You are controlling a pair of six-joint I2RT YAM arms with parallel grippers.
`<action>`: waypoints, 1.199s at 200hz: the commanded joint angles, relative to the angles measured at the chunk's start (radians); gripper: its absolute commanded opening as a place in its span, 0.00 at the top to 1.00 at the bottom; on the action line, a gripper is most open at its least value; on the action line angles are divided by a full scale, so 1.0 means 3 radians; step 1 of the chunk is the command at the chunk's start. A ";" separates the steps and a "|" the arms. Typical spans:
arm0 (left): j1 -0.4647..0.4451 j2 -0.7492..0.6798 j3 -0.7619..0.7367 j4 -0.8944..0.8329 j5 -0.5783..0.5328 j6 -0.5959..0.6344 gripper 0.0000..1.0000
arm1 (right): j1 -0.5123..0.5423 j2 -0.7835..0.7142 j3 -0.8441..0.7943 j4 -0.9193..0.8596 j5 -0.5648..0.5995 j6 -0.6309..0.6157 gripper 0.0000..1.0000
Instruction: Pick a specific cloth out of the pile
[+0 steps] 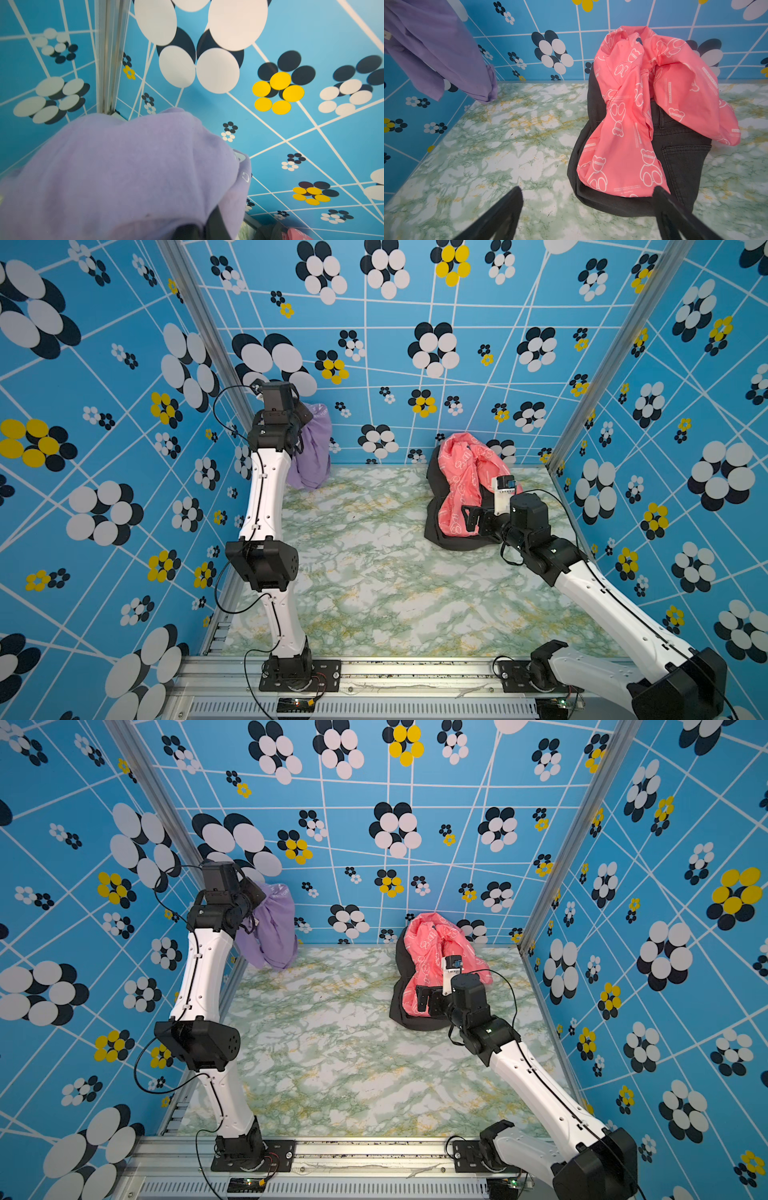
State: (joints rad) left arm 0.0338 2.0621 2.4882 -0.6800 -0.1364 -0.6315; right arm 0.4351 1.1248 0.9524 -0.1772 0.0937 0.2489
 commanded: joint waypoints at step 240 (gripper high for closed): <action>0.0125 0.0556 -0.1878 0.0263 -0.0261 0.0170 1.00 | -0.0075 0.0150 -0.0045 0.0105 -0.0133 0.0101 0.01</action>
State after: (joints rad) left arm 0.0643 2.2925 2.0087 -0.6624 -0.2352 -0.5571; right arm 0.4210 1.1683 0.9543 -0.1665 0.0647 0.2668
